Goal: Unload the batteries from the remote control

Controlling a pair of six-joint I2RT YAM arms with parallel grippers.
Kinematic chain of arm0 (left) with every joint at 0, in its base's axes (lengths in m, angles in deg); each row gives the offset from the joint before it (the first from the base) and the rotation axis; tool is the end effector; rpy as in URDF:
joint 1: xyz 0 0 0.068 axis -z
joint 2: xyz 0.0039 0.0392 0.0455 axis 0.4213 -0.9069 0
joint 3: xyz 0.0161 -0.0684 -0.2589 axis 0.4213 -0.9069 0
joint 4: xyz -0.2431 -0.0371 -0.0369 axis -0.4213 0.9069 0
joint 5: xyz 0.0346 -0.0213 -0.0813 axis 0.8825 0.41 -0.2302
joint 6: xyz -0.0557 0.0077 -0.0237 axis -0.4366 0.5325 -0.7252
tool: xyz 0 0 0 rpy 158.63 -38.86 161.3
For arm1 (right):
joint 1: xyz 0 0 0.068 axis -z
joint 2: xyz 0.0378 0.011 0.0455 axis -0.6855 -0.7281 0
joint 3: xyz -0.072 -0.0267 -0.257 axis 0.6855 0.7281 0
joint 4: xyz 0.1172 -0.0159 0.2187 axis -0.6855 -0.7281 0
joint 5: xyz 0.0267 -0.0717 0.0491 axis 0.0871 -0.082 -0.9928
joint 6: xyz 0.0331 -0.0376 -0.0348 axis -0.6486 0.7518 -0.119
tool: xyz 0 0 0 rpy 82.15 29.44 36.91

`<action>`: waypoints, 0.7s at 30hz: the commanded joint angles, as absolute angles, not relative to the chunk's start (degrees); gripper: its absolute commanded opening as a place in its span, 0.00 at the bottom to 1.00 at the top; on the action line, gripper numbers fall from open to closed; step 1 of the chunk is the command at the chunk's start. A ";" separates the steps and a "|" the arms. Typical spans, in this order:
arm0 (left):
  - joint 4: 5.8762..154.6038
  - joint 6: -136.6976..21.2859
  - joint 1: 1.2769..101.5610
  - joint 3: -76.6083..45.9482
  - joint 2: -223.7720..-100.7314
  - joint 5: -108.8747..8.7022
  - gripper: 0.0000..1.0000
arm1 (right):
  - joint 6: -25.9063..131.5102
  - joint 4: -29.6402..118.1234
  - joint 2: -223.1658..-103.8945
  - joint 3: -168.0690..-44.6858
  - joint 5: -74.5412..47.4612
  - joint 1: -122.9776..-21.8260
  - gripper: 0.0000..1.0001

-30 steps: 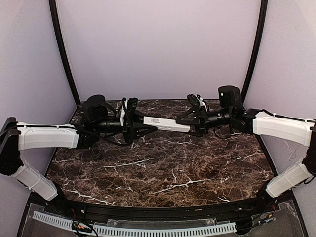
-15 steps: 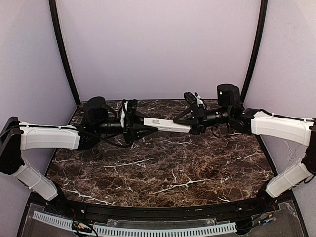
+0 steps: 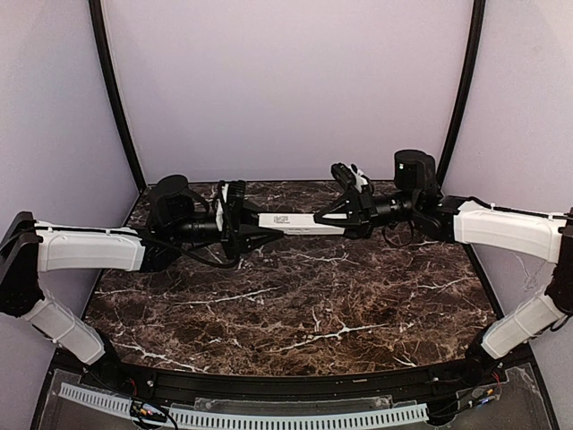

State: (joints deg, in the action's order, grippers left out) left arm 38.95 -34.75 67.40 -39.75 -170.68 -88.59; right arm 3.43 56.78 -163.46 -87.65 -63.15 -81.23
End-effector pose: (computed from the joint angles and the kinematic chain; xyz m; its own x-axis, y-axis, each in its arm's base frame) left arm 0.2127 -0.2398 0.2969 0.2884 -0.0808 -0.9541 0.9575 0.0337 0.2866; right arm 0.2221 0.2219 0.3091 -0.9075 -0.1379 -0.3968 -0.4079 0.0636 0.9108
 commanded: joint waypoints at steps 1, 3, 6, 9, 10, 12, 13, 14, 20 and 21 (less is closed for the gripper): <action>38.23 -35.22 67.89 -39.96 -170.44 -87.87 0.00 | 4.16 56.33 -163.38 -88.67 -63.10 -82.43 0.24; 38.22 -35.27 67.90 -39.89 -170.34 -87.92 0.00 | 4.30 56.35 -163.18 -88.69 -63.11 -82.51 0.22; 38.18 -35.35 67.85 -39.80 -170.26 -87.93 0.00 | 4.33 56.35 -163.14 -88.63 -63.01 -82.55 0.21; 37.95 -35.57 67.87 -39.70 -170.22 -88.05 0.00 | 4.35 56.44 -163.11 -88.58 -62.94 -82.65 0.23; 37.87 -35.71 67.89 -39.69 -170.23 -88.10 0.00 | 4.35 56.39 -163.12 -88.59 -63.01 -82.65 0.29; 37.61 -36.00 67.87 -39.73 -170.19 -88.25 0.00 | 4.46 55.83 -163.07 -88.77 -63.03 -82.70 0.52; 37.43 -36.12 67.83 -39.81 -170.19 -88.43 0.00 | 4.80 55.19 -162.94 -88.98 -62.92 -82.66 0.63; 37.34 -36.16 67.86 -39.88 -170.18 -88.46 0.00 | 5.31 54.08 -162.68 -89.30 -62.63 -82.65 0.71; 37.57 -35.62 67.83 -40.83 -169.63 -88.40 0.00 | 9.28 43.85 -160.87 -91.37 -60.62 -81.92 0.84; 37.82 -35.51 67.86 -40.92 -169.57 -88.29 0.00 | 9.94 41.95 -160.65 -91.66 -59.96 -81.75 0.84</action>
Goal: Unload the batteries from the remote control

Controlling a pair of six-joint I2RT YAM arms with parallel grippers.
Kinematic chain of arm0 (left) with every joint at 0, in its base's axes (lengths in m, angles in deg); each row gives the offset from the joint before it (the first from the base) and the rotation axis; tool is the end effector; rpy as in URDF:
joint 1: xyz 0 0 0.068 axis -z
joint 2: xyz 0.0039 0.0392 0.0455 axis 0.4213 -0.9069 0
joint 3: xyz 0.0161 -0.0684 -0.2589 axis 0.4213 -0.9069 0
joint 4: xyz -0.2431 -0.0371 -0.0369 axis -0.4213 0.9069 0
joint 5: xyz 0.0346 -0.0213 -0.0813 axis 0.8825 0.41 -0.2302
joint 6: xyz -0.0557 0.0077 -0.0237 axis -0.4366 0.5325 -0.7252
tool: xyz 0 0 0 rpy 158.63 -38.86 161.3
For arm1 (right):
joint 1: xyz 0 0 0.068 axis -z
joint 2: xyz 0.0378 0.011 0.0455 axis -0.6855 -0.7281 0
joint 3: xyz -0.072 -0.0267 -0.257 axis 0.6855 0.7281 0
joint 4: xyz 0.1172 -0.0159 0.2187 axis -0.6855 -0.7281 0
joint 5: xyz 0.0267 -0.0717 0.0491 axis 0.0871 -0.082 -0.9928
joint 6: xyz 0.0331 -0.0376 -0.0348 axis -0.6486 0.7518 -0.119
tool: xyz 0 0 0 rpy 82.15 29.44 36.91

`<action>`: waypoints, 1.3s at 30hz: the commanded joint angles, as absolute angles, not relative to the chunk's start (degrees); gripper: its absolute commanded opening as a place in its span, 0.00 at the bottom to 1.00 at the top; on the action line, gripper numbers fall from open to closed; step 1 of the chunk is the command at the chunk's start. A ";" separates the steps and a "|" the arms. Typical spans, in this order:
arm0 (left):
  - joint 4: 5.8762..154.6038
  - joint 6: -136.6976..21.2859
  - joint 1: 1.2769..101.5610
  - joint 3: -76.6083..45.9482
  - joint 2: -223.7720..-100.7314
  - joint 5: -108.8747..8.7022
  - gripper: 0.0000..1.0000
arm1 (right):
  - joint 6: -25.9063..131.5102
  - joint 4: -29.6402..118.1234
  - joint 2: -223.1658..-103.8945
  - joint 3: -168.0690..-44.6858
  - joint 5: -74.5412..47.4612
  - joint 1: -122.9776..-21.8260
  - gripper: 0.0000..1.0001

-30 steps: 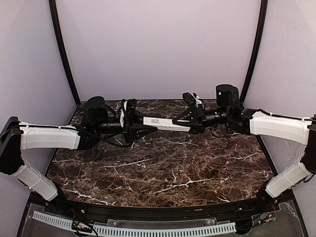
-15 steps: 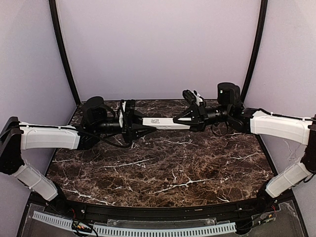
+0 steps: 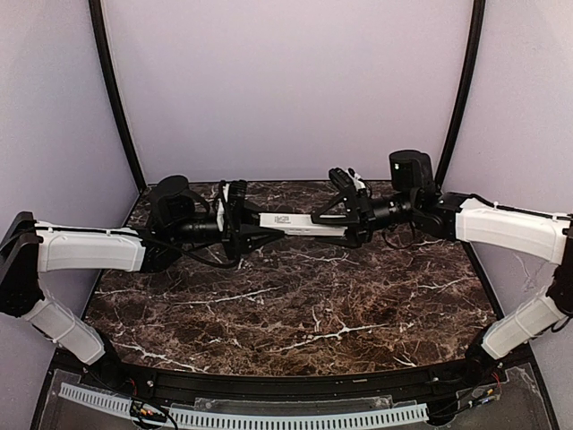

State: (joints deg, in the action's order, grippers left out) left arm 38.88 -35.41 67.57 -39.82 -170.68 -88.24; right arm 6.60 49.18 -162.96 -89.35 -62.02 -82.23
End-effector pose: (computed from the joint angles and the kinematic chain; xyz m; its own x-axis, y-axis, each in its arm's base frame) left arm 0.2122 -0.2404 0.2966 0.2771 -0.0809 -0.9574 0.9608 0.0359 0.2750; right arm 0.2165 0.2237 0.3086 -0.9128 -0.1654 -0.3734 -0.3937 0.1129 0.9123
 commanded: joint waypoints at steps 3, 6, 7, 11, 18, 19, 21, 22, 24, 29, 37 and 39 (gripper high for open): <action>38.86 -34.56 67.89 -41.09 -169.35 -87.96 0.00 | 11.38 36.96 -159.85 -92.55 -58.41 -81.33 0.82; 39.90 -33.93 67.89 -41.26 -169.25 -87.73 0.00 | 11.46 35.02 -159.68 -92.94 -57.53 -81.33 0.76; 39.96 -33.81 67.85 -41.27 -169.12 -87.71 0.00 | 11.53 34.66 -159.66 -92.97 -57.17 -81.38 0.73; 40.02 -33.76 67.90 -41.38 -169.02 -87.95 0.00 | 11.72 34.38 -160.11 -93.40 -56.42 -81.40 0.52; 40.49 -33.57 67.89 -41.73 -168.35 -87.96 0.00 | 12.44 34.41 -160.26 -93.85 -56.94 -81.42 0.31; 40.44 -33.52 67.85 -41.77 -168.29 -87.96 0.00 | 12.73 34.39 -160.16 -93.82 -57.04 -81.42 0.30; 40.17 -33.61 67.86 -41.91 -168.11 -87.96 0.00 | 13.10 34.51 -159.66 -93.57 -57.43 -81.38 0.31; 39.99 -33.66 67.87 -42.09 -167.98 -87.92 0.00 | 13.28 34.67 -159.38 -93.28 -57.73 -81.41 0.31; 38.55 -34.12 67.89 -42.56 -167.67 -87.96 0.00 | 13.38 35.27 -158.75 -92.42 -58.14 -81.42 0.31; 34.35 -36.36 67.77 -43.55 -167.22 -88.66 0.00 | 12.89 38.88 -156.95 -89.93 -60.54 -81.36 0.36; 24.19 -43.70 66.07 -45.52 -167.33 -91.65 0.00 | 12.79 41.35 -154.14 -87.54 -61.79 -81.20 0.42; 24.09 -43.89 65.99 -45.54 -167.35 -92.00 0.00 | 12.87 41.23 -153.55 -87.29 -61.70 -81.06 0.44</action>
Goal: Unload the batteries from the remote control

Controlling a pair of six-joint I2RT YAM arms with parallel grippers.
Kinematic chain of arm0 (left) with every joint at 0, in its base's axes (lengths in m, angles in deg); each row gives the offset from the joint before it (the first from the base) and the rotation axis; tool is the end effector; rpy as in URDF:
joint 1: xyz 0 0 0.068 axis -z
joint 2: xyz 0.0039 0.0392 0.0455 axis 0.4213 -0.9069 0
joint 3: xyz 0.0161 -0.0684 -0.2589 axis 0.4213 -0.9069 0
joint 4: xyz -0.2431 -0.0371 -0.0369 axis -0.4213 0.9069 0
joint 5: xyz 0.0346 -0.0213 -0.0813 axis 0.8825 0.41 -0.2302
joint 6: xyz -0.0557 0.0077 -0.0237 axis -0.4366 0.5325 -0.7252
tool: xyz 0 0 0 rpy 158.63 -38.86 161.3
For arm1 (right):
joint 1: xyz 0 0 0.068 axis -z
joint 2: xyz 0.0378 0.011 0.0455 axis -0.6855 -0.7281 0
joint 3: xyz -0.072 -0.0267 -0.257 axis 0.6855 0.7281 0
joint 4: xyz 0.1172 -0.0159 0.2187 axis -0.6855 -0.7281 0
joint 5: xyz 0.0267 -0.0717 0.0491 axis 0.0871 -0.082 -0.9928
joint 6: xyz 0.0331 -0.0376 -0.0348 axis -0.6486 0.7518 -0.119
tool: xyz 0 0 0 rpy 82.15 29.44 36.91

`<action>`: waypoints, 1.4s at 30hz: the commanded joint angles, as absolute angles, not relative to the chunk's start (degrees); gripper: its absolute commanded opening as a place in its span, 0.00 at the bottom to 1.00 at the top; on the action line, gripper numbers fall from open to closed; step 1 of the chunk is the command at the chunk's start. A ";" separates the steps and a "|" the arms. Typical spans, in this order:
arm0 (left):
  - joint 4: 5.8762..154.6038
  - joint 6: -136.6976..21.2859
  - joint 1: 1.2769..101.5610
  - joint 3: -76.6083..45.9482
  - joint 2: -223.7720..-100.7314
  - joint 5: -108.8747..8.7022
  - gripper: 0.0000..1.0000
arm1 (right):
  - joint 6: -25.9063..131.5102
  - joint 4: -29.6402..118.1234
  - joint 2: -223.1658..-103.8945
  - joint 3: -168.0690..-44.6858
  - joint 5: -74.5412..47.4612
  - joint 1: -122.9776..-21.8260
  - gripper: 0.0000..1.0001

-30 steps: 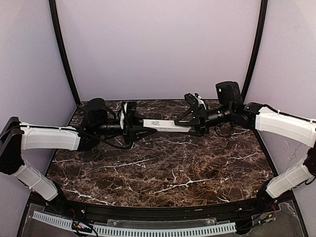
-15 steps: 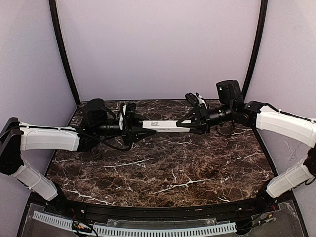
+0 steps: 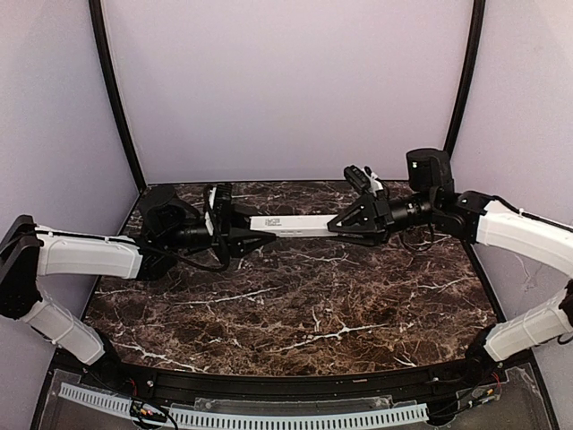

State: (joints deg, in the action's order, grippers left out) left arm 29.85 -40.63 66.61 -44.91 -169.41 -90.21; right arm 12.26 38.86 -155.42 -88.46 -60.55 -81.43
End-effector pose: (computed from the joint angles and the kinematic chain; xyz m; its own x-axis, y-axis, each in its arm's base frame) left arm 0.2044 -0.2277 0.2905 0.2557 -0.1425 -0.9562 0.9667 0.0242 0.2549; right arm 0.1945 0.2001 0.3221 -0.8956 -0.1625 -0.4142 -0.4377 0.1546 0.8858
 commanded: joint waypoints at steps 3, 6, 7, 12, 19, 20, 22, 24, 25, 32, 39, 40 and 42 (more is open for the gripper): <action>24.06 -43.88 65.81 -45.84 -167.08 -91.99 0.00 | 13.20 39.74 -152.49 -86.68 -61.22 -80.32 0.45; 25.22 -42.83 65.62 -45.97 -166.72 -91.81 0.00 | 13.91 37.34 -150.95 -86.41 -60.82 -78.96 0.46; 26.78 -42.28 65.62 -45.90 -166.60 -91.74 0.00 | 14.19 36.48 -150.43 -86.54 -60.57 -78.51 0.47; 30.33 -39.92 65.61 -45.59 -166.65 -91.47 0.00 | 15.39 32.81 -149.58 -88.41 -60.06 -77.63 0.48; 29.96 -40.62 65.61 -45.19 -167.90 -91.71 0.00 | 14.57 32.52 -151.60 -89.91 -59.78 -77.57 0.46; 29.83 -40.73 65.57 -45.16 -167.98 -91.86 0.00 | 14.27 32.84 -151.88 -89.91 -59.96 -77.62 0.46; 29.70 -40.90 65.61 -45.00 -168.20 -92.07 0.00 | 13.74 33.52 -152.38 -89.88 -60.24 -77.64 0.45; 29.70 -40.91 65.61 -44.90 -168.37 -92.20 0.00 | 13.16 34.41 -152.83 -89.64 -60.58 -77.64 0.44; 29.70 -40.93 65.61 -44.88 -168.46 -92.37 0.00 | 12.90 34.65 -153.02 -89.55 -60.60 -77.72 0.44; 31.24 -39.94 65.61 -44.34 -169.36 -92.84 0.01 | 12.36 35.43 -153.60 -90.15 -60.99 -78.07 0.40; 31.59 -39.79 65.62 -44.10 -170.02 -92.72 0.00 | 11.94 35.66 -153.80 -90.32 -61.07 -78.38 0.34; 31.44 -39.77 65.66 -44.04 -170.17 -92.69 0.00 | 11.85 35.86 -153.83 -90.34 -61.09 -78.47 0.34; 31.19 -40.05 65.64 -43.96 -170.36 -92.79 0.00 | 11.67 36.20 -154.14 -90.41 -61.26 -78.59 0.34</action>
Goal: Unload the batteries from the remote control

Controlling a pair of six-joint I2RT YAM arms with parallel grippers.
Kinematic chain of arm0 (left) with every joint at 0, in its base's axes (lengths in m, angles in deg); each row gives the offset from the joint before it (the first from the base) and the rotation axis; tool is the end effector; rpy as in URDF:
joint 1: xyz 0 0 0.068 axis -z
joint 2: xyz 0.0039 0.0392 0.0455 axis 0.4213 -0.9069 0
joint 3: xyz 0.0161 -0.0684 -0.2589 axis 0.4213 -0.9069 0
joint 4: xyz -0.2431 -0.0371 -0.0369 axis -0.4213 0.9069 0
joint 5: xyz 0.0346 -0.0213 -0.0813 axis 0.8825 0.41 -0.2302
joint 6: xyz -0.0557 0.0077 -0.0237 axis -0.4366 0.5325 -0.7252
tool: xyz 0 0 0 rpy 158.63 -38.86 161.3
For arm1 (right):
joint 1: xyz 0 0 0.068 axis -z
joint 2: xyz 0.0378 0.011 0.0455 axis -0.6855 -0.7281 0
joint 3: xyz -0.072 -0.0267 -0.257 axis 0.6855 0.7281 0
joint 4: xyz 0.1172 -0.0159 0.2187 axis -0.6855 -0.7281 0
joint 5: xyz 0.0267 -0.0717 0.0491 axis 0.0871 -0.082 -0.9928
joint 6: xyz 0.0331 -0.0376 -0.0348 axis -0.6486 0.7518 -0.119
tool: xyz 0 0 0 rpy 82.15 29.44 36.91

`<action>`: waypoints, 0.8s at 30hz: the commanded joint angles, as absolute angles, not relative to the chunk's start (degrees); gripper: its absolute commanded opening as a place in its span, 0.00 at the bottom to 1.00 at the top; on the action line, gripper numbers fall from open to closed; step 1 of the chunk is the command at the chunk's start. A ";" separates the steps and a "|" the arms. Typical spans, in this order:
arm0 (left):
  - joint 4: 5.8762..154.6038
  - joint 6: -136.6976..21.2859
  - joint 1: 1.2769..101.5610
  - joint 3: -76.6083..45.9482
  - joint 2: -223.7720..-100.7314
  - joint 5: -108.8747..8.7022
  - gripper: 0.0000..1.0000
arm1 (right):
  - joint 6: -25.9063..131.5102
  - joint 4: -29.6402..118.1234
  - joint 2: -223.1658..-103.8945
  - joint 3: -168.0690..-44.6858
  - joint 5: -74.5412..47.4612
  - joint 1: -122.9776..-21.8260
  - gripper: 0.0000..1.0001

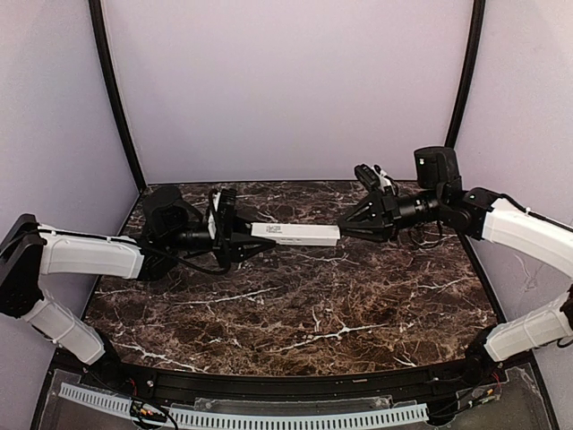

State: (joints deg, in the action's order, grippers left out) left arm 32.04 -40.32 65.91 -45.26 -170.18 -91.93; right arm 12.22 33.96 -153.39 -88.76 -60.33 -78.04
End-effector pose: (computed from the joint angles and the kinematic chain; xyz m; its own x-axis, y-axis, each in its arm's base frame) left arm 0.2077 -0.2269 0.2807 0.2206 -0.1057 -0.9696 0.9750 -0.0020 0.2221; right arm 0.1975 0.1822 0.3248 -0.9186 -0.1165 -0.3777 -0.3943 0.2056 0.8957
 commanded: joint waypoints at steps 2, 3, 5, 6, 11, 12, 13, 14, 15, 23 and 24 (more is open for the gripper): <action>31.05 -40.07 65.62 -43.83 -170.54 -92.88 0.00 | 11.65 36.35 -154.37 -90.36 -61.40 -78.79 0.34; 31.03 -40.06 65.61 -43.82 -170.61 -92.88 0.00 | 11.63 36.39 -154.50 -90.48 -61.44 -78.87 0.34; 31.02 -40.12 65.63 -43.82 -170.66 -92.87 0.00 | 11.67 36.69 -154.60 -90.43 -61.45 -78.91 0.33; 30.95 -40.13 65.62 -43.82 -170.72 -92.88 0.00 | 11.59 36.67 -154.67 -90.47 -61.45 -78.93 0.33; 30.93 -40.03 65.61 -43.77 -171.07 -92.60 0.00 | 11.38 37.25 -155.02 -90.36 -61.86 -79.13 0.31; 30.99 -40.00 65.61 -43.76 -171.10 -92.52 0.00 | 11.37 37.27 -155.04 -90.47 -61.88 -79.13 0.30; 31.08 -39.87 65.66 -43.75 -171.19 -92.53 0.00 | 11.36 37.29 -155.08 -90.49 -61.96 -79.13 0.28; 31.09 -39.83 65.63 -43.69 -171.25 -92.54 0.00 | 11.36 37.31 -155.19 -90.43 -61.97 -79.21 0.27; 31.21 -39.76 65.64 -43.67 -171.34 -92.49 0.00 | 11.36 37.28 -155.18 -90.38 -61.97 -79.22 0.26; 31.72 -39.49 65.59 -43.41 -171.71 -92.21 0.00 | 11.43 37.39 -155.64 -90.60 -62.05 -79.36 0.22; 31.72 -39.55 65.65 -43.40 -171.74 -92.17 0.00 | 11.47 37.38 -155.77 -90.53 -62.06 -79.44 0.22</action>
